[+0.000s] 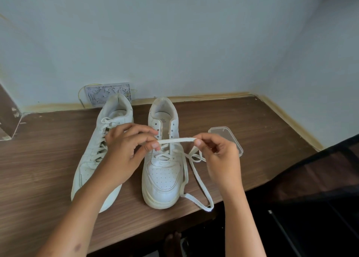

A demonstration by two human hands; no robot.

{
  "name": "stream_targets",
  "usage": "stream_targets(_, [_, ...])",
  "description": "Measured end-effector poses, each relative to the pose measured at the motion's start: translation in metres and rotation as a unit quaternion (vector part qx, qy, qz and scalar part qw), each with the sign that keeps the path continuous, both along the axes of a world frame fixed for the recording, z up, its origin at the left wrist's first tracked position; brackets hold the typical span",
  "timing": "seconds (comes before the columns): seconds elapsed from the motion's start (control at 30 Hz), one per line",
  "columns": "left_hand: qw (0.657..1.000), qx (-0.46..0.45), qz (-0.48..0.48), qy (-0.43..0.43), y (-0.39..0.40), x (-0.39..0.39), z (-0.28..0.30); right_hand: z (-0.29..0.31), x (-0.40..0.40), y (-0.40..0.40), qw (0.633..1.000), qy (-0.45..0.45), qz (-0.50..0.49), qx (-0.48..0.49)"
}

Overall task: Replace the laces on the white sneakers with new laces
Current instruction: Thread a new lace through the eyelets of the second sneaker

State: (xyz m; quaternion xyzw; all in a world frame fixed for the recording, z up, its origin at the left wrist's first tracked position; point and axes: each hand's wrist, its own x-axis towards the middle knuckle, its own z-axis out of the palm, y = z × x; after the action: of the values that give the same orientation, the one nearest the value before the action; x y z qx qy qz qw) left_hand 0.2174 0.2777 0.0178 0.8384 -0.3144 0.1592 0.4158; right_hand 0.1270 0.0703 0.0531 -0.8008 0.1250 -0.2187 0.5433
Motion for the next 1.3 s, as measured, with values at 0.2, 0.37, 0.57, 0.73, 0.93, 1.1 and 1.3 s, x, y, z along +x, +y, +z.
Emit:
stream_targets(0.2, [0.999, -0.016, 0.013, -0.045, 0.002, 0.006, -0.002, -0.001, 0.0, -0.001, 0.995, -0.022, -0.096, -0.021])
stream_targets(0.37, [0.994, -0.012, 0.044, -0.104, -0.002, 0.001, 0.004, -0.007, 0.004, 0.01, 0.987, -0.02, -0.062, -0.148])
stream_targets(0.57, [0.991, -0.021, 0.038, -0.129, -0.014, -0.006, 0.004, -0.012, 0.013, 0.033, 0.979, -0.039, 0.099, -0.171])
stream_targets(0.73, [0.994, -0.043, 0.032, -0.093, -0.011, -0.004, 0.004, -0.011, 0.013, 0.037, 0.986, -0.045, 0.13, -0.09])
stream_targets(0.93, [0.989, 0.031, 0.044, -0.137, -0.01, -0.003, 0.007, -0.02, 0.018, 0.038, 0.985, -0.067, 0.076, -0.138])
stream_targets(1.1, [0.97, 0.19, 0.093, -0.119, -0.004, 0.002, 0.003, -0.032, 0.023, 0.035, 0.974, -0.06, -0.01, -0.219])
stream_targets(1.3, [0.967, 0.19, 0.11, -0.13, -0.005, 0.005, 0.0, -0.036, 0.027, 0.048, 0.975, -0.048, -0.052, -0.208])
